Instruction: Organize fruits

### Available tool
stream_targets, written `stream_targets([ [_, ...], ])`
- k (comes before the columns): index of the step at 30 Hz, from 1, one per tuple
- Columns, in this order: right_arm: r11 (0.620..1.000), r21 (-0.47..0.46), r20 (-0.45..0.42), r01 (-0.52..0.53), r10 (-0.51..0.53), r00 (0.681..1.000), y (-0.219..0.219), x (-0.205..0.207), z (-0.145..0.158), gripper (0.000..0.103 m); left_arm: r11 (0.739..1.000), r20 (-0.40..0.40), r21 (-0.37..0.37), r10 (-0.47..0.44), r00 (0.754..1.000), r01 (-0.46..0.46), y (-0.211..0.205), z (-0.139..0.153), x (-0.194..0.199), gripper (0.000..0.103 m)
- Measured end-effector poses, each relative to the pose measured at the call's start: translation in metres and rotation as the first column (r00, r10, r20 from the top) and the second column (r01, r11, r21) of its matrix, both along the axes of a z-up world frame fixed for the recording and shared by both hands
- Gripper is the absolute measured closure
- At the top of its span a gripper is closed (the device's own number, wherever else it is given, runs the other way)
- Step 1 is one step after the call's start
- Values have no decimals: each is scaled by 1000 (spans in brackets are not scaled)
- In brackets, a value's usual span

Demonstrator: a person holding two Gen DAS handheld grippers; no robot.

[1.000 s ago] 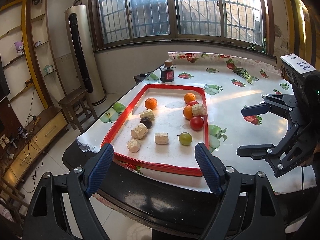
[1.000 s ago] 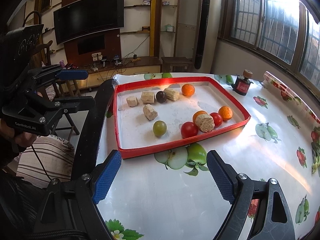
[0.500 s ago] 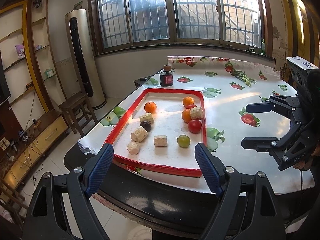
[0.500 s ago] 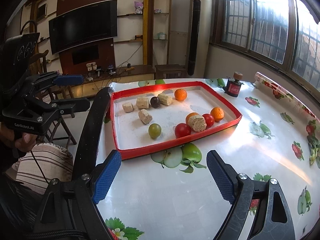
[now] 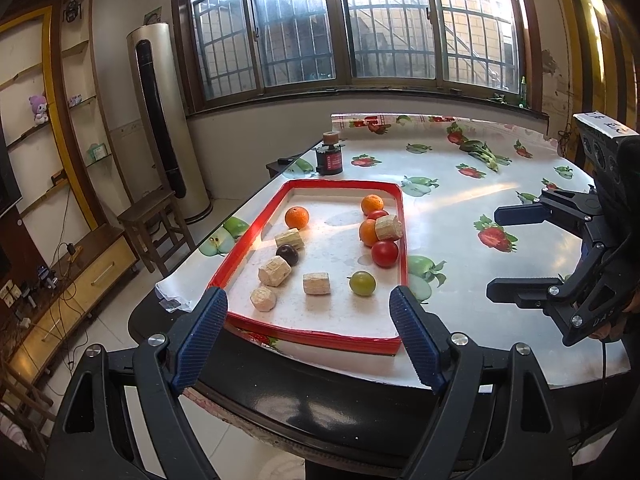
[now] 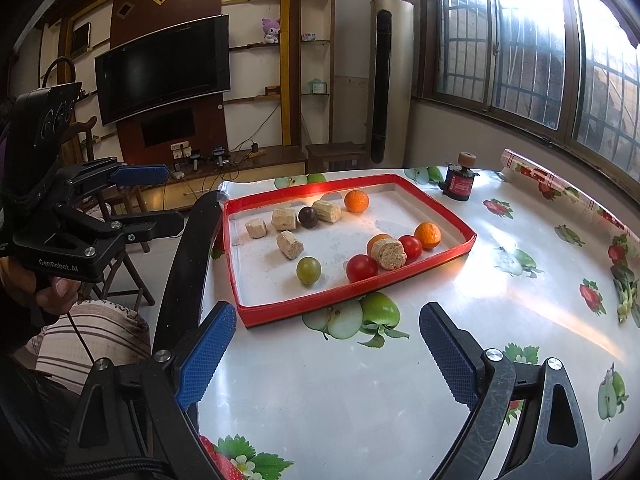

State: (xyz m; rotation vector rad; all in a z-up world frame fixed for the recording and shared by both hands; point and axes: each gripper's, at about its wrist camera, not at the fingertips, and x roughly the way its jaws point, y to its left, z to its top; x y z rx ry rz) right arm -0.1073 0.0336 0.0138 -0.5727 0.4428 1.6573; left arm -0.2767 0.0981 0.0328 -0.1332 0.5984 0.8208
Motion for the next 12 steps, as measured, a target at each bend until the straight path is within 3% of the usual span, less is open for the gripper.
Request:
stream_targets([
  [12,1000,3,-4,0,0,1000,-3,-1,-2,9,1000,-6,9,1,1000,-1,-2,0,0,19],
])
